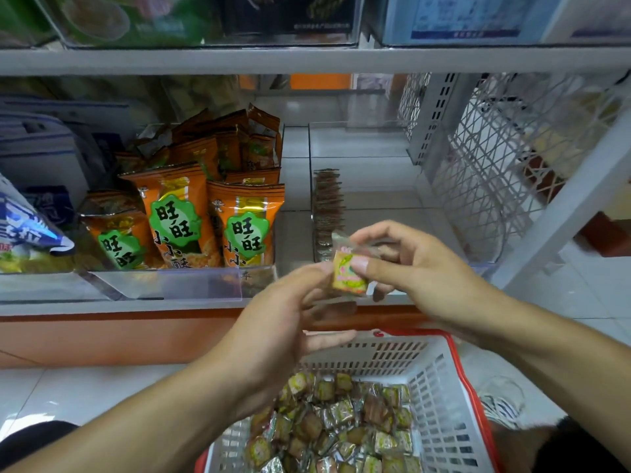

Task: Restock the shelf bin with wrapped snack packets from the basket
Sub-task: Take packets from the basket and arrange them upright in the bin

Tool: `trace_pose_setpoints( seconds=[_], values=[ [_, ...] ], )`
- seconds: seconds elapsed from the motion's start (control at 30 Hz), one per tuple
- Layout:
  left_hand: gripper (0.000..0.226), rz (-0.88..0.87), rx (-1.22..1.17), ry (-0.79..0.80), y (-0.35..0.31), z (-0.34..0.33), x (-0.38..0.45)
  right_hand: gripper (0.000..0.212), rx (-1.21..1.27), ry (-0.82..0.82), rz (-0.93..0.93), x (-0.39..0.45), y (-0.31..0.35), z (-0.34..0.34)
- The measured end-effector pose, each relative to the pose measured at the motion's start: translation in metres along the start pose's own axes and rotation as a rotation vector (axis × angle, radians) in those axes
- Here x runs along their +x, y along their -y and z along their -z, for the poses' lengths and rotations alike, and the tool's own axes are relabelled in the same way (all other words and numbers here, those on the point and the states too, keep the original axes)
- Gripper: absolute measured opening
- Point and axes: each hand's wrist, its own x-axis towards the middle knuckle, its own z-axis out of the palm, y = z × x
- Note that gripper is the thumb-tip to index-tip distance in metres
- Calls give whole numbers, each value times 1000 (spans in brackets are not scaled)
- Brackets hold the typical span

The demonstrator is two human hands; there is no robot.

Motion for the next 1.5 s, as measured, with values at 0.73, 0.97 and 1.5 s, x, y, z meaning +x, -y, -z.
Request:
trace_pose_setpoints(
  seconds=[0.73,0.97,1.5],
  values=[
    [24,-234,197,-260,4,-5,10,40,174,0,-72,9,3,20],
    [31,-392,461,-393,3,-3,18,12,-116,-144,-61,47,12,41],
    [22,-340,386,-174,-15,12,21,23,-39,61,139,26,18,22]
  ],
)
